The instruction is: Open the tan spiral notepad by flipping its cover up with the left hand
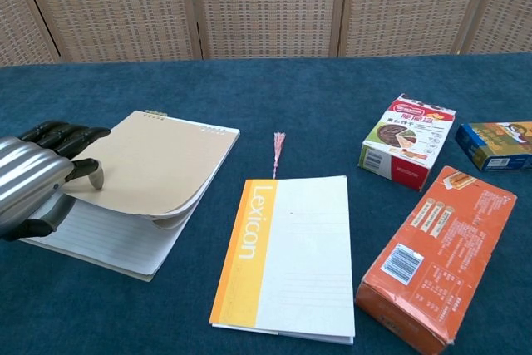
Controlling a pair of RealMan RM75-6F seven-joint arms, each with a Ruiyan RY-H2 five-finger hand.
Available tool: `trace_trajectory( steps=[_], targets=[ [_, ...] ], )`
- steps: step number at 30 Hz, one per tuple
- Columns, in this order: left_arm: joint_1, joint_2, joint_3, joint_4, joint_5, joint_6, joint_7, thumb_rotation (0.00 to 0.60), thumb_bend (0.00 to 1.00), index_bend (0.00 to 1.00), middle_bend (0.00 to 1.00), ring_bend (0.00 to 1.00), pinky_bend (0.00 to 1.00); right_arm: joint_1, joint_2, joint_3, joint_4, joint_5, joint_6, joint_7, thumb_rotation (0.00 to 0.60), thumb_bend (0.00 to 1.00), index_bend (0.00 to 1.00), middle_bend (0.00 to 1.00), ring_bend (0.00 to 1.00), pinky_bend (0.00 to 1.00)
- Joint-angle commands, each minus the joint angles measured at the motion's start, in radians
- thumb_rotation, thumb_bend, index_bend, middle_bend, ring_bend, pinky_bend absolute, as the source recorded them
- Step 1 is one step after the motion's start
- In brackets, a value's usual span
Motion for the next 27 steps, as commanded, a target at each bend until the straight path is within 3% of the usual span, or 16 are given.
trace_trajectory(
  steps=[1,27],
  targets=[
    [0.01,0.011,0.014,-0.013,0.011,0.011,0.011,0.6,0.66,0.78,0.0,0.0,0.03,0.0,0.0,0.0,0.001,0.0,0.001,0.001,0.6,0.0,0.0,0.0,0.0,0.0],
    [0.181,0.13,0.2,-0.117,0.221,0.192,0.022,0.6,0.66,0.78,0.0,0.0,0.03,-0.002,-0.001,-0.003,-0.003,-0.001,0.001,-0.014,0.6,0.0,0.0,0.0,0.0,0.0]
  ],
)
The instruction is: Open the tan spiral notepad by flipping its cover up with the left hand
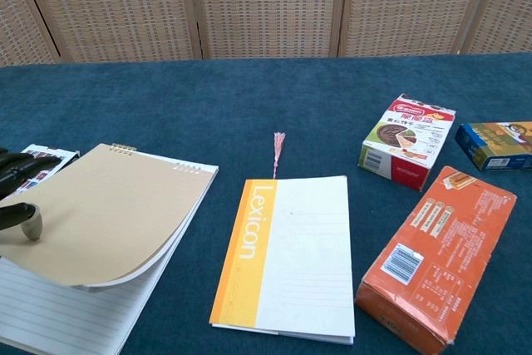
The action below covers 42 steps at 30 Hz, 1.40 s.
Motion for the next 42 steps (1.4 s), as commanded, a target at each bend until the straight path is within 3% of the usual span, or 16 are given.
trace_trajectory(
  steps=[1,20,29,35,42],
  targets=[
    [0.019,0.013,0.013,0.002,0.016,0.014,-0.007,0.6,0.66,0.78,0.0,0.0,0.03,0.0,0.0,0.0,-0.001,0.0,0.0,-0.001,0.6,0.0,0.0,0.0,0.0,0.0],
    [0.132,0.053,0.098,0.062,0.156,0.1,-0.082,0.6,0.66,0.78,0.0,0.0,0.03,-0.002,0.001,-0.001,-0.002,-0.002,0.002,-0.002,0.6,0.0,0.0,0.0,0.0,0.0],
    [0.164,0.062,0.11,0.084,0.184,0.112,-0.108,0.6,0.67,0.78,0.0,0.0,0.03,-0.002,0.001,-0.001,-0.003,-0.001,0.0,-0.001,0.6,0.0,0.0,0.0,0.0,0.0],
    [0.167,0.065,0.089,0.087,0.19,0.113,-0.126,0.6,0.67,0.78,0.0,0.0,0.03,-0.002,0.001,-0.002,-0.004,-0.002,0.0,-0.002,0.6,0.0,0.0,0.0,0.0,0.0],
    [0.138,0.075,0.03,0.042,0.194,0.095,-0.119,0.6,0.67,0.78,0.0,0.0,0.03,-0.002,0.002,-0.001,-0.005,0.0,0.0,-0.002,0.6,0.0,0.0,0.0,0.0,0.0]
  ],
)
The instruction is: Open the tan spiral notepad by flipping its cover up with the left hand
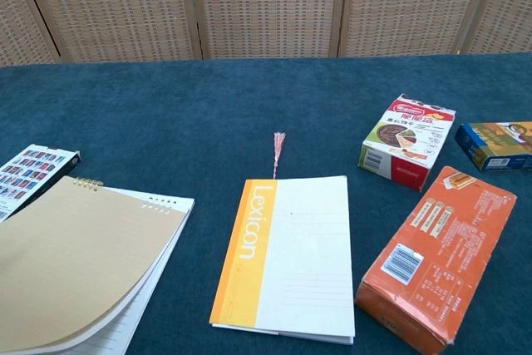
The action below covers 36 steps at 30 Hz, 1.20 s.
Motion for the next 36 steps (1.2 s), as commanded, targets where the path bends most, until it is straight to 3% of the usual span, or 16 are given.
trace_trajectory(
  steps=[1,15,26,36],
  targets=[
    [-0.016,0.007,-0.025,-0.025,0.001,-0.011,0.007,0.6,0.67,0.78,0.0,0.0,0.03,0.0,0.0,0.0,0.0,0.0,0.0,0.0,0.6,0.0,0.0,0.0,0.0,0.0],
    [-0.145,0.034,-0.209,-0.162,-0.077,-0.164,0.11,0.6,0.66,0.78,0.0,0.0,0.03,0.001,0.0,0.001,0.001,0.003,-0.004,0.006,0.6,0.0,0.0,0.0,0.0,0.0],
    [-0.241,0.001,-0.354,-0.158,-0.184,-0.24,0.133,0.6,0.66,0.79,0.0,0.0,0.03,0.003,0.001,0.002,0.0,0.009,-0.009,0.006,0.6,0.0,0.0,0.0,0.0,0.0],
    [-0.319,-0.036,-0.452,-0.158,-0.293,-0.289,0.159,0.6,0.66,0.79,0.0,0.0,0.03,0.004,0.0,0.003,0.001,0.011,-0.013,0.009,0.6,0.0,0.0,0.0,0.0,0.0]
  ],
)
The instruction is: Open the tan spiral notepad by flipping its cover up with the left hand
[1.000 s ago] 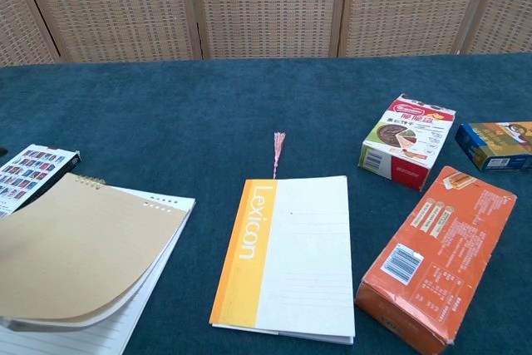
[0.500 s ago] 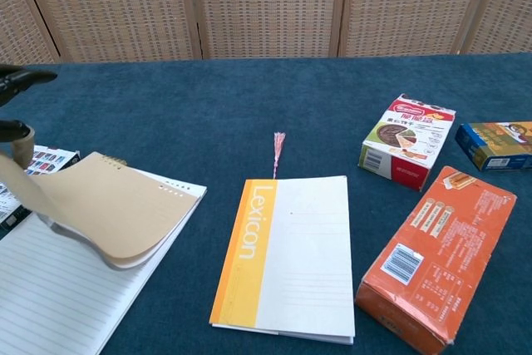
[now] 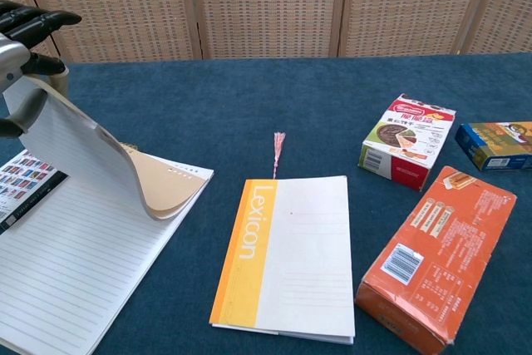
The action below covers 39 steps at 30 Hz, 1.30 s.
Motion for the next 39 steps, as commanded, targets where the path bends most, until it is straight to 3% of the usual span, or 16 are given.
trace_trajectory(
  steps=[1,23,30,39],
  targets=[
    [-0.033,-0.017,-0.04,-0.006,-0.055,-0.025,0.02,0.6,0.66,0.79,0.0,0.0,0.03,0.0,0.0,-0.001,0.0,0.0,-0.001,0.001,0.6,0.0,0.0,0.0,0.0,0.0],
    [-0.175,-0.082,-0.148,0.054,-0.259,-0.07,0.08,0.6,0.66,0.79,0.0,0.0,0.03,0.003,0.002,-0.003,-0.008,0.011,-0.017,0.006,0.6,0.0,0.0,0.0,0.0,0.0],
    [-0.233,-0.113,-0.179,0.119,-0.334,-0.085,0.091,0.6,0.65,0.79,0.0,0.0,0.03,0.004,0.006,-0.003,-0.012,0.017,-0.025,0.013,0.6,0.0,0.0,0.0,0.0,0.0],
    [-0.326,-0.165,-0.197,0.282,-0.395,-0.137,0.04,0.6,0.65,0.79,0.0,0.0,0.03,0.008,0.004,-0.002,-0.014,0.032,-0.04,0.007,0.6,0.0,0.0,0.0,0.0,0.0]
  ],
)
